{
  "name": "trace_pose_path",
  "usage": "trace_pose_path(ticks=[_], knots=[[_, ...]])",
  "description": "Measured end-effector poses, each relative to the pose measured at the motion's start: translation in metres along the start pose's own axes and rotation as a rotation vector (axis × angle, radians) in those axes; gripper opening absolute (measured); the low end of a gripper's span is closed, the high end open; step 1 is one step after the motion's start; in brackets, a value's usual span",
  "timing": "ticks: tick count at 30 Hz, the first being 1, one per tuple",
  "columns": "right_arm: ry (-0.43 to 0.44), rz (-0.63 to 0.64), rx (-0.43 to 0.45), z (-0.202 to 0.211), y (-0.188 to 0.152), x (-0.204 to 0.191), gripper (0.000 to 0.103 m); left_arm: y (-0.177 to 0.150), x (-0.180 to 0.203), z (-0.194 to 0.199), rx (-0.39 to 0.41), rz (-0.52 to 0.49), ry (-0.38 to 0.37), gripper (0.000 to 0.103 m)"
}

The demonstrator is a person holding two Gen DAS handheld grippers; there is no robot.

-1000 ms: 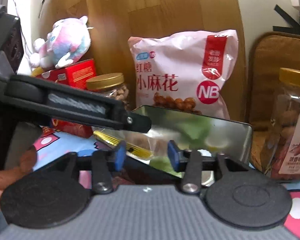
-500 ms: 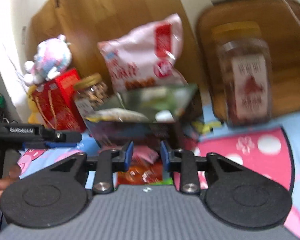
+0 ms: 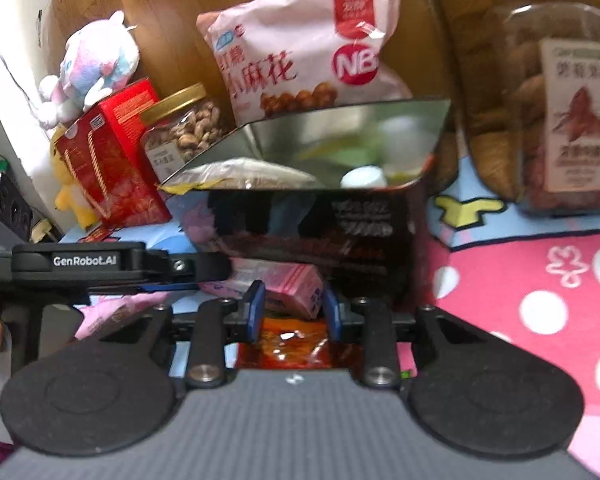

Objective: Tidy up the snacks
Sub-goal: 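Grasp the pink candy-stick box with the left tool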

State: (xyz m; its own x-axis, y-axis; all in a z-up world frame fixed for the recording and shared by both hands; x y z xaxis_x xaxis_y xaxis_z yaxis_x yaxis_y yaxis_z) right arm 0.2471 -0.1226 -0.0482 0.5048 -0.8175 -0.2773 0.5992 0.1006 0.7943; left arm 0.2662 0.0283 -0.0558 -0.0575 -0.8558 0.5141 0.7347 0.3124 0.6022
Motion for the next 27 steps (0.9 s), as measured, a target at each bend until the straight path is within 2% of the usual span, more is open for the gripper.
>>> trace_pose_path(ticks=[2, 4, 9, 15, 20, 23, 27], knots=[[-0.030, 0.044, 0.008, 0.004, 0.001, -0.007, 0.033, -0.002, 0.004, 0.005, -0.007, -0.002, 0.001, 0.063], [-0.053, 0.080, 0.052, 0.018, 0.007, -0.018, 0.033, -0.003, 0.011, 0.022, 0.012, 0.005, -0.023, 0.063], [0.003, 0.130, 0.144, 0.067, 0.014, -0.060, 0.032, -0.013, 0.034, 0.090, 0.117, -0.082, -0.021, 0.063], [0.049, 0.146, 0.049, 0.092, -0.047, -0.086, 0.032, -0.075, 0.039, 0.120, 0.065, -0.185, 0.079, 0.063], [0.020, 0.167, 0.009, 0.107, -0.088, -0.097, 0.034, -0.116, 0.030, 0.127, 0.027, -0.181, 0.076, 0.063], [-0.012, 0.185, -0.029, 0.104, -0.103, -0.102, 0.036, -0.135, 0.021, 0.122, -0.027, -0.150, 0.064, 0.065], [-0.021, 0.216, -0.040, 0.106, -0.109, -0.107, 0.054, -0.138, 0.023, 0.134, -0.022, -0.181, 0.042, 0.074]])
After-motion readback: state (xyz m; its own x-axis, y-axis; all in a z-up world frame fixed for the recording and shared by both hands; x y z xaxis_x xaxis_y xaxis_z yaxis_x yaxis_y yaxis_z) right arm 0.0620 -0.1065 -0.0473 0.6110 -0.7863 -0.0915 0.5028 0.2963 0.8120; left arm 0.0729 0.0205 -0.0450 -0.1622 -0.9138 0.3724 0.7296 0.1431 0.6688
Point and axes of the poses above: each gripper's, at about its wrist camera, not at the fingertips, and z roughly against the way its jaws point, x to its right, y to its top, the point moved 10 cm from there along -z, roughly the way its jaws point, and after that the axes turned 6 degrees about z, right-handed, at the moved point
